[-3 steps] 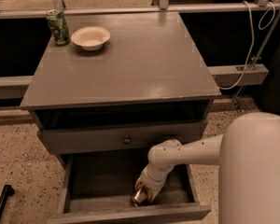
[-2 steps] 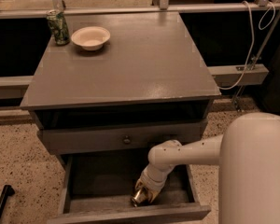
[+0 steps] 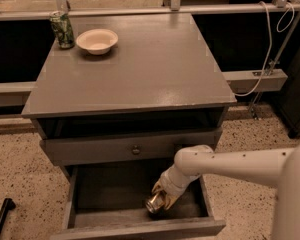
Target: Pick orange can from middle drawer and place on counter
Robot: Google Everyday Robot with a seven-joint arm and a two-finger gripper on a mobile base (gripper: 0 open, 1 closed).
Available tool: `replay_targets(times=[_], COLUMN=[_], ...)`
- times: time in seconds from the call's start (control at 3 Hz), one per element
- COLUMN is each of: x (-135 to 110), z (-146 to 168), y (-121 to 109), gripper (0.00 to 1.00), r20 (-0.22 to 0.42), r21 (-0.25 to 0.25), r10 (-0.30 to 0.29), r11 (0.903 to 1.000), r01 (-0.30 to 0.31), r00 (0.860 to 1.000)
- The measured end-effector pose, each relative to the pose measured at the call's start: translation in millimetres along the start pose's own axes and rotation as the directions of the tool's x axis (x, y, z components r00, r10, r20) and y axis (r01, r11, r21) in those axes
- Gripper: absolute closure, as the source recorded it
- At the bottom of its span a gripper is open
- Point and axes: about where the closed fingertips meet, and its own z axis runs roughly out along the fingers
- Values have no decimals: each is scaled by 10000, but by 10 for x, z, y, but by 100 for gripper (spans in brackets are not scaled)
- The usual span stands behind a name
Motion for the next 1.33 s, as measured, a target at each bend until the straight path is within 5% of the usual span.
replay_targets(times=[0.33,0.67,1.0,1.33], x=[136,125,-18,-126], z=[-770,-1619,-2465,-3084], y=[-174,-250,-289,-363], gripper=[74,73,69,70], r20=[-465,-912,-1486,-2234], r21=[1269,2330,3228,3615], r10=[176,355,421,558], r11=[9918,9724,9464,9319], r01=[-116,-134,82,296], r00=[9988,9952,9880,9731])
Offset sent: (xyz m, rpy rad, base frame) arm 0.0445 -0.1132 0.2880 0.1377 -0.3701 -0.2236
